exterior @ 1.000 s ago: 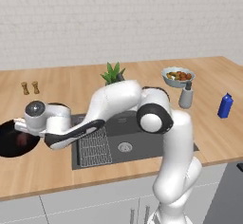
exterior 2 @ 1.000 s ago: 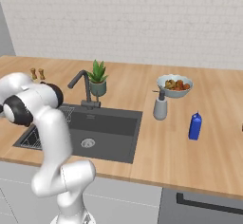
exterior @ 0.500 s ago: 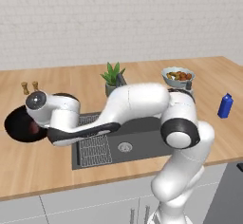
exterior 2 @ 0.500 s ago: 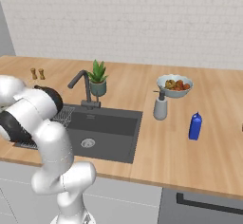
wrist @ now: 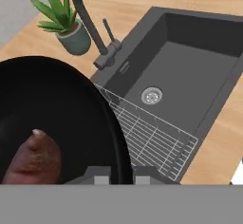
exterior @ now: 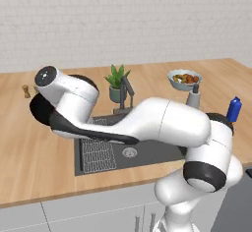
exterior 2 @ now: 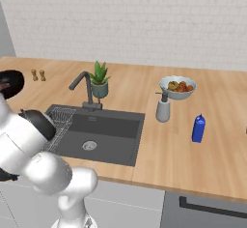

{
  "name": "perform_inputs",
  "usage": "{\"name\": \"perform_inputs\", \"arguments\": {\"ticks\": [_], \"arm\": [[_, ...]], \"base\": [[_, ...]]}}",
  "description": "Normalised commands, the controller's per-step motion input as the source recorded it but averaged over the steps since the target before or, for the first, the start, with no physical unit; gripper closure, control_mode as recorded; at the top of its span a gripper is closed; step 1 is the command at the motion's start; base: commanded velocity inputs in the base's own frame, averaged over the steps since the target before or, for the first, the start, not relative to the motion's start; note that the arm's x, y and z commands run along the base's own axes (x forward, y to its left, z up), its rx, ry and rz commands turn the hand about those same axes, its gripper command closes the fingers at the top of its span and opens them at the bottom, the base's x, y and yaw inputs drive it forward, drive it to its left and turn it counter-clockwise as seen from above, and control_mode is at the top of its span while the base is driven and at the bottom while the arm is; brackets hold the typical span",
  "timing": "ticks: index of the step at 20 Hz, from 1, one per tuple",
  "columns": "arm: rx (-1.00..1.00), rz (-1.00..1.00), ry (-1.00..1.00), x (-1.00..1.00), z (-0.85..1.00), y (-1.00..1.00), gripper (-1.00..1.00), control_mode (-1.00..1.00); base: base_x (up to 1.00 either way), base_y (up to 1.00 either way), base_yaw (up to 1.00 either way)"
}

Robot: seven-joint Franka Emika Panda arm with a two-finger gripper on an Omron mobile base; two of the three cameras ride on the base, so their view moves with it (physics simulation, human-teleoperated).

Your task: Pick the potato from the sink and place it in the bowl. Then pick the bowl and place it in the microwave. Then close the microwave door and press the start button.

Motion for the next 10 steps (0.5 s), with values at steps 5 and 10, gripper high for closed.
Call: {"name": "perform_inputs", "arguments": {"ticks": [5, 10], "arm": [[0.00, -0.24, 0.00, -0.42, 0.62, -0.99, 1.00, -1.00], [0.00, -0.17, -0.01, -0.35, 0.40, -1.00, 1.00, -1.00]], "base": [[0.00, 0.00, 0.00], [0.00, 0.00, 0.00]]}}
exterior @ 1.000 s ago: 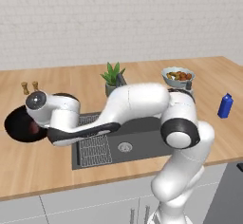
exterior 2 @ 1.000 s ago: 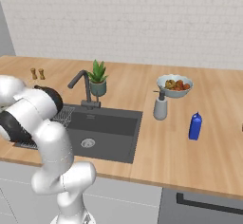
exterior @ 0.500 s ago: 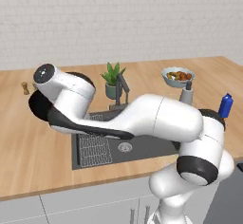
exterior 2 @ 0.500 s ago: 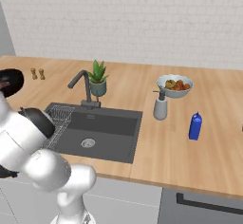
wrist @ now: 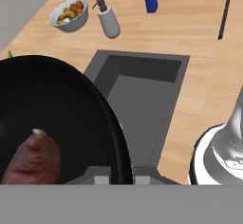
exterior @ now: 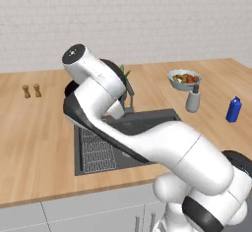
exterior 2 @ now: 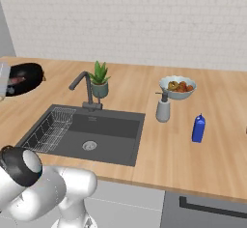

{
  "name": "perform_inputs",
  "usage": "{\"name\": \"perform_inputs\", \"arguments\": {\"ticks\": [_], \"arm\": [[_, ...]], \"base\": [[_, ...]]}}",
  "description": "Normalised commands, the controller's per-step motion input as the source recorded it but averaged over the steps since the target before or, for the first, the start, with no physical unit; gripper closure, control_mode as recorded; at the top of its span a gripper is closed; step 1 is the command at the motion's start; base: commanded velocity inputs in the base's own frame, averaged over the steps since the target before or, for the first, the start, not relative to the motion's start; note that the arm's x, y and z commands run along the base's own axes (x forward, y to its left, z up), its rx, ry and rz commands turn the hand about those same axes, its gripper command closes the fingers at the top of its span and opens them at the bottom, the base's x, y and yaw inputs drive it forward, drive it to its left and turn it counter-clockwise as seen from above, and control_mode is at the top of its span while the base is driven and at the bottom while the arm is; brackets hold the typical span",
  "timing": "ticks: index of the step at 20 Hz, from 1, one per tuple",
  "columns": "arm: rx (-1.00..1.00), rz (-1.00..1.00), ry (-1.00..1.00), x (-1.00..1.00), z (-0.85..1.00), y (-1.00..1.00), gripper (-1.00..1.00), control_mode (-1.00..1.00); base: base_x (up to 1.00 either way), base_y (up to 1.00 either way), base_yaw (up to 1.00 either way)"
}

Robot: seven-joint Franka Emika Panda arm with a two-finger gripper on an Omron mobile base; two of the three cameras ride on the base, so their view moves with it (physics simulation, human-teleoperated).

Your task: Pick the potato from the sink and place it in the bowl. Then pick the bowl and place it in the microwave. Then close the microwave door and press the start button.

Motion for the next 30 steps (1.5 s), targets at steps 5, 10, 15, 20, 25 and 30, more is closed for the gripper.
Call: {"name": "perform_inputs", "arguments": {"ticks": [5, 10, 15, 20, 25, 30], "arm": [[0.07, -0.13, 0.00, -0.19, 0.41, -1.00, 1.00, -1.00], [0.14, -0.12, 0.03, -0.04, 0.28, -1.00, 1.00, -1.00], [0.13, -0.09, 0.18, 0.00, 0.07, -0.85, 1.00, -1.00], [0.08, -0.06, 0.00, -0.08, 0.10, -0.59, 1.00, -1.00], [-0.01, -0.08, -0.01, -0.03, 0.00, -0.35, 1.00, -1.00], [-0.07, -0.10, 0.00, -0.10, 0.07, -0.36, 1.00, -1.00]], "base": [[0.00, 0.00, 0.00], [0.00, 0.00, 0.00], [0.00, 0.00, 0.00], [0.00, 0.00, 0.00], [0.00, 0.00, 0.00], [0.00, 0.00, 0.00]]}}
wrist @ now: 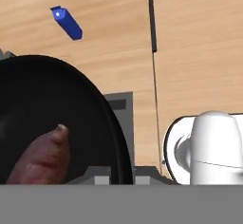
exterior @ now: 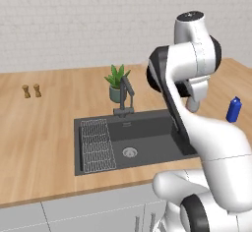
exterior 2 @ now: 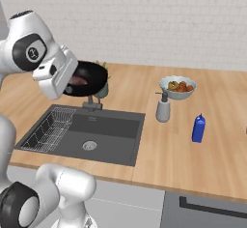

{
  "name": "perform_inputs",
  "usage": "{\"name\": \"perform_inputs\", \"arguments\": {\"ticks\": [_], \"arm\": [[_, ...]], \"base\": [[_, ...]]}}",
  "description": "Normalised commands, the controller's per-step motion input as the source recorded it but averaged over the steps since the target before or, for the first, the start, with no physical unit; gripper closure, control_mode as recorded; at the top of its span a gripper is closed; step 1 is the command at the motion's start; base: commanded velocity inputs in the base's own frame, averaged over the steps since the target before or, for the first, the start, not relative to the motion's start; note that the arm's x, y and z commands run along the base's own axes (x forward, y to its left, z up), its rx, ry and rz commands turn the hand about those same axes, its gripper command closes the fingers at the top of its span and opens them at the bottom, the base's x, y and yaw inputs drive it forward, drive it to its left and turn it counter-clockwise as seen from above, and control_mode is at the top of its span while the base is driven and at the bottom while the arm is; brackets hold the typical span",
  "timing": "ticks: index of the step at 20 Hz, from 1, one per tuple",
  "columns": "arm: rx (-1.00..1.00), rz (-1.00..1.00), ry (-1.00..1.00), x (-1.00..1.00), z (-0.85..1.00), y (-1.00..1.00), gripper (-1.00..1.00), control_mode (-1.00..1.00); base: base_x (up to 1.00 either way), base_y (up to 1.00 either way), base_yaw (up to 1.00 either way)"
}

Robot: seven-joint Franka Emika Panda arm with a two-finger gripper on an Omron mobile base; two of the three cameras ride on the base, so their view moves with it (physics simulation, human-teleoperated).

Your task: Pick the potato from the sink and place it in the bowl. Then pick the bowl and place it in the microwave. Then close the microwave door and press the start button.

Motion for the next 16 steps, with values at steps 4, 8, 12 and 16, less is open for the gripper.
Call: {"name": "perform_inputs", "arguments": {"ticks": [4, 8, 12, 16], "arm": [[-0.17, -0.11, 0.01, -0.23, 0.00, -0.02, 1.00, -1.00], [-0.10, -0.05, 0.01, -0.11, 0.03, -0.03, 1.00, -1.00], [0.08, 0.00, 0.04, -0.15, 0.17, -0.38, 1.00, -1.00], [0.08, 0.03, -0.06, -0.48, 0.00, -0.24, 1.00, -1.00]], "base": [[0.00, 0.00, 0.00], [0.00, 0.00, 0.00], [0.00, 0.00, 0.00], [0.00, 0.00, 0.00]]}}
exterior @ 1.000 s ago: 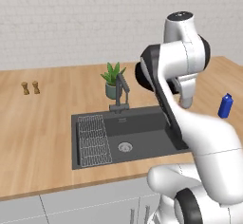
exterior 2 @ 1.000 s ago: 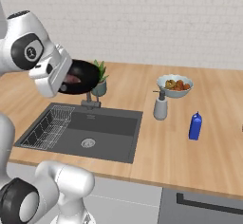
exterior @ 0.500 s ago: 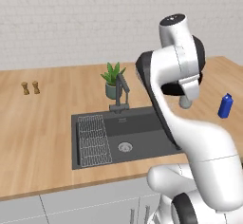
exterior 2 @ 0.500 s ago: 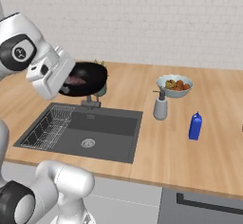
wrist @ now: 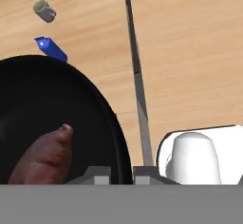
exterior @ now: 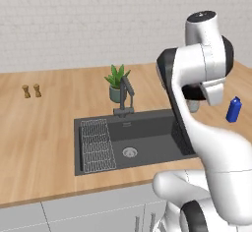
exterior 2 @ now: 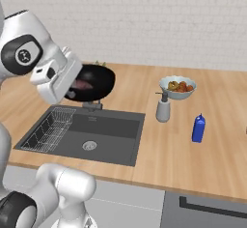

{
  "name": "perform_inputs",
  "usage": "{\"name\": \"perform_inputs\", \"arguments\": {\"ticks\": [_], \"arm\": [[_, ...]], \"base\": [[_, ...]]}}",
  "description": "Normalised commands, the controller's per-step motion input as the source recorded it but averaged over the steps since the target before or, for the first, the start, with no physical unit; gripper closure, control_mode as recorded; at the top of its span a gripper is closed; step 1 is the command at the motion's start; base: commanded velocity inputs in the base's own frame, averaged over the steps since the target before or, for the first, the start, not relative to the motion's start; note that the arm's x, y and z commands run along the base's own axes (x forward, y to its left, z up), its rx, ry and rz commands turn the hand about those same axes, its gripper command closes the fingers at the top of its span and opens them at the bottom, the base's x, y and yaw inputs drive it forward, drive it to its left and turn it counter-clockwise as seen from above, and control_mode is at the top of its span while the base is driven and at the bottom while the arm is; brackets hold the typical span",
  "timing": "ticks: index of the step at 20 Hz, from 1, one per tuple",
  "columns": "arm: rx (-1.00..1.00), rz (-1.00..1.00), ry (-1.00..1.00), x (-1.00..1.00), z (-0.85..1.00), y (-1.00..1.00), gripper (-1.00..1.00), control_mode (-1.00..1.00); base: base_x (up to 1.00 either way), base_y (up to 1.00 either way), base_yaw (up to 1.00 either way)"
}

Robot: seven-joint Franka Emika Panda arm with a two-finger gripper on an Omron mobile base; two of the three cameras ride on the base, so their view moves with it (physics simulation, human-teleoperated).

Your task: Pick the potato from the sink and place it in the bowl. Then pick the bowl and place it in the microwave. Then close the microwave door and press the start button.

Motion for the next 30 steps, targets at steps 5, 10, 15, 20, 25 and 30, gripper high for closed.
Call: {"name": "perform_inputs", "arguments": {"ticks": [5, 10, 15, 20, 25, 30], "arm": [[0.02, 0.08, -0.30, -0.46, -0.17, 0.00, 1.00, -1.00], [0.00, 0.08, -0.19, -0.25, -0.24, 0.00, 1.00, -1.00], [0.00, 0.01, 0.00, -0.44, 0.12, 0.00, 1.00, -1.00], [0.00, 0.00, 0.00, 0.00, 0.00, 0.00, 1.00, 1.00], [0.00, 0.00, 0.00, 0.00, 0.00, 0.00, 1.00, 1.00], [0.00, 0.00, 0.00, 0.00, 0.00, 0.00, 1.00, 1.00]], "base": [[0.00, 0.00, 0.00], [0.00, 0.00, 0.00], [0.00, 0.00, 0.00], [-0.71, -0.27, -0.08], [-0.69, -0.91, -0.23], [-0.34, -0.67, -0.65]]}}
